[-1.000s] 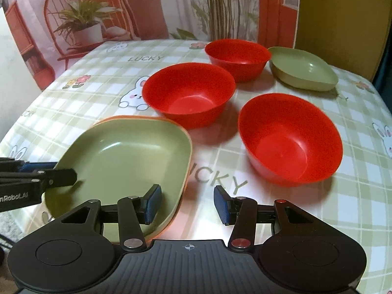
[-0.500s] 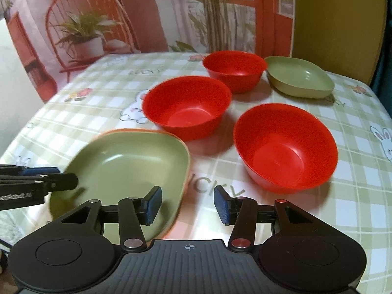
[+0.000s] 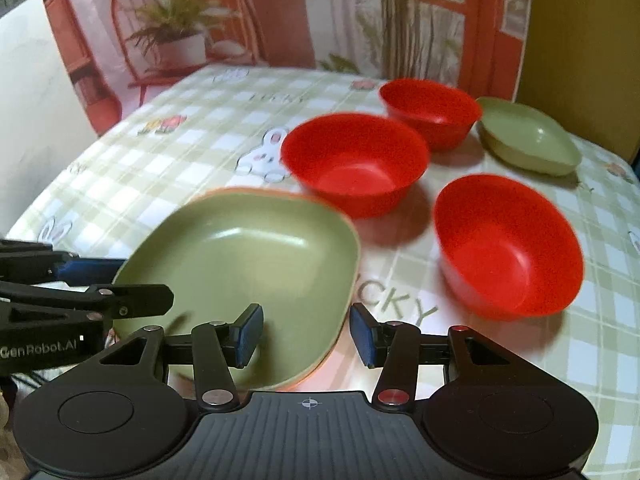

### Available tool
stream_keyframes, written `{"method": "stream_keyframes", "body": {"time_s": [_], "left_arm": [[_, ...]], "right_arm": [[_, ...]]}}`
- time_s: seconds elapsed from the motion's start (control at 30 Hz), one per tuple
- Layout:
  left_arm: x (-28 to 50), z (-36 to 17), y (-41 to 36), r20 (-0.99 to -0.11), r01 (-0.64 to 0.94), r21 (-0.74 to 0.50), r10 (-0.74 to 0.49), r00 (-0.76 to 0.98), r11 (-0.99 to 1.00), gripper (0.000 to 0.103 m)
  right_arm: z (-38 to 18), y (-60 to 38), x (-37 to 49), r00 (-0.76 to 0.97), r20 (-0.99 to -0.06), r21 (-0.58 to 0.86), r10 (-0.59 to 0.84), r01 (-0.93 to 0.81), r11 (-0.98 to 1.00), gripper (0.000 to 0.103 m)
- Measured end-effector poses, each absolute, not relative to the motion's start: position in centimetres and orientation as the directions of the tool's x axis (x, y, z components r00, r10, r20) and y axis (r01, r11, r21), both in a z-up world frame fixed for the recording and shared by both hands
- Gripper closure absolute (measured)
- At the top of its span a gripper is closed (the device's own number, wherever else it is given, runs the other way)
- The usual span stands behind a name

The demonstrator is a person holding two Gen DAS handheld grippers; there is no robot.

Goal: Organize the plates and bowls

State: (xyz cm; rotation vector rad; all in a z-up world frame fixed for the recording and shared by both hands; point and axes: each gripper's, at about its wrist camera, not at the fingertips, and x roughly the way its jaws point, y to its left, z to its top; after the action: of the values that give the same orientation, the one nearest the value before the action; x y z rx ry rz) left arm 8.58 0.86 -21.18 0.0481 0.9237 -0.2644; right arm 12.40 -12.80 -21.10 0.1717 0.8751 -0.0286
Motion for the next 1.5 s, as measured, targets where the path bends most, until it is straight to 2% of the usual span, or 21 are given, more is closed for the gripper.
{"method": "stream_keyframes", "body": {"time_s": [0.4,0.57,0.8,0.93,1.07,1.23,1.5], "left_arm": [[8.9,-22.2,1.2,-0.8,0.218,-0.068,-0.184,0.57,0.974,0.06],[9.1,-22.0,1.8,-0.8,0.189,-0.088,-0.183,0.571,0.978,0.059],[8.9,-21.0,2.4,-0.775,0.176,-0.132,-0.213,0.595,0.975,0.059],[8.8,-21.1,1.8,-0.777,0.197,-0.127,-0.221,0.59,0.972,0.059],[8.9,-21.6,1.7,-0.794,0.205,-0.127,-0.223,0.566,0.97,0.059],[9.0,-22.3,1.7,-0.81,0.21,-0.124,-0.221,0.544,0.97,0.059],[9.0,-22.5,1.6,-0.802,0.207,-0.121,-0.219,0.556,0.971,0.057]], "right_arm": [[-21.7,-12.9,12.6,0.665,-0.747,0.11,0.01,0.108,0.988,0.045],[-21.2,-13.7,12.4,0.661,-0.75,0.141,0.015,0.138,0.98,0.05],[-20.0,-14.2,11.8,0.655,-0.755,0.162,0.046,0.118,0.98,0.05],[-20.9,-13.3,12.2,0.605,-0.794,0.15,0.066,0.089,0.985,0.05],[-21.2,-13.0,12.2,0.606,-0.793,0.148,0.063,0.092,0.985,0.048],[-21.5,-13.2,12.1,0.609,-0.792,0.145,0.05,0.108,0.984,0.038],[-21.7,-13.1,12.5,0.626,-0.779,0.138,0.039,0.11,0.984,0.037]]}}
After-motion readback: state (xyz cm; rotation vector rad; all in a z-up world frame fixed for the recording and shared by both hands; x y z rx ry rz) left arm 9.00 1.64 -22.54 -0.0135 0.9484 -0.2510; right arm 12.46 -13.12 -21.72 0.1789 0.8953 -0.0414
